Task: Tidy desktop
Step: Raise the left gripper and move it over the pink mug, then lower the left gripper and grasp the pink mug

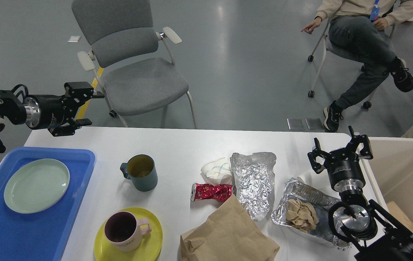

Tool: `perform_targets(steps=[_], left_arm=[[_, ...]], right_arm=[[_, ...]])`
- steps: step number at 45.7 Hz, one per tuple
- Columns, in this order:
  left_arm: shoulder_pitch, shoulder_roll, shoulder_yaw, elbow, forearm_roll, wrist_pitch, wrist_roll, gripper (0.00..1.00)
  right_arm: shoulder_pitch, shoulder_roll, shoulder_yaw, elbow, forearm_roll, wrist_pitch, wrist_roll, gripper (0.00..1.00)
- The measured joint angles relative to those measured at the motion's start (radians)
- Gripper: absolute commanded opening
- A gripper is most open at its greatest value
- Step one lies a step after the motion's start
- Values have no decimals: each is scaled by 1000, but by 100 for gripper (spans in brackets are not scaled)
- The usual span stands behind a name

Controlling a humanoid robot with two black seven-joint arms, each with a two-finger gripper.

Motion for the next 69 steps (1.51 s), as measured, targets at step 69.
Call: perform_targets(steps=[69], left_arm=[[-1306,-646,1161,-1036,-285,-147,-3,96]], right_arm=[[0,0,0,0,0,0,0,100]])
